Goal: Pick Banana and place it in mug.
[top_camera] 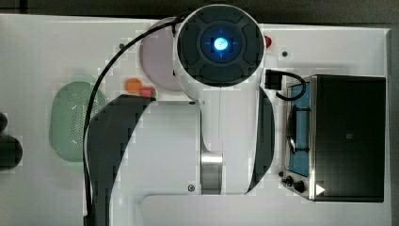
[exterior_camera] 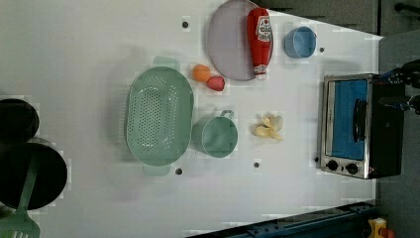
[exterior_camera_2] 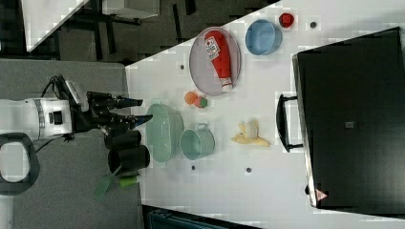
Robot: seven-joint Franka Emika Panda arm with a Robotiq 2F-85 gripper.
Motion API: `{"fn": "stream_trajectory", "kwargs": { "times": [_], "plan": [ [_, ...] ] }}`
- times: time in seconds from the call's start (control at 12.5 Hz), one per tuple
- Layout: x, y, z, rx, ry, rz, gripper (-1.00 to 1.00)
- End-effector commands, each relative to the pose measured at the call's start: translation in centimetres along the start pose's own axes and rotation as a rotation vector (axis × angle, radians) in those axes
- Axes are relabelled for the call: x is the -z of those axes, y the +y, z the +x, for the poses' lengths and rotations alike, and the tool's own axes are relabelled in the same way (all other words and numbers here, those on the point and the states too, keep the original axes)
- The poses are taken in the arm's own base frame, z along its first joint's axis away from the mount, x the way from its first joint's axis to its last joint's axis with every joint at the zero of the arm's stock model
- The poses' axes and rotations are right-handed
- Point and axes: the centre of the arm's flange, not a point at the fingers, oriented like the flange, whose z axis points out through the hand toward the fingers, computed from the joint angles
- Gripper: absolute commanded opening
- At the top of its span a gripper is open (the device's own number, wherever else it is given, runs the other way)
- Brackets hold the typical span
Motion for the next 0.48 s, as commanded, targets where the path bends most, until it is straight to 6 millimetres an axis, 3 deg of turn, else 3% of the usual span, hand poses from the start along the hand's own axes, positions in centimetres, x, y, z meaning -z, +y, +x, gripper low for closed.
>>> {"fn": "stream_trajectory", "kwargs": {
  "times": [0.08, 0.16, 0.48],
  "plan": [
    [7.3, 12.8, -7.7, -0.030, -0.017, -0.039, 0.76],
    [6.5, 12.7, -7.7, -0.029, -0.027, -0.050, 1.00],
    [-0.7, 10.8, -6.4, -0.021, -0.035, -0.060, 1.00]
  ]
}}
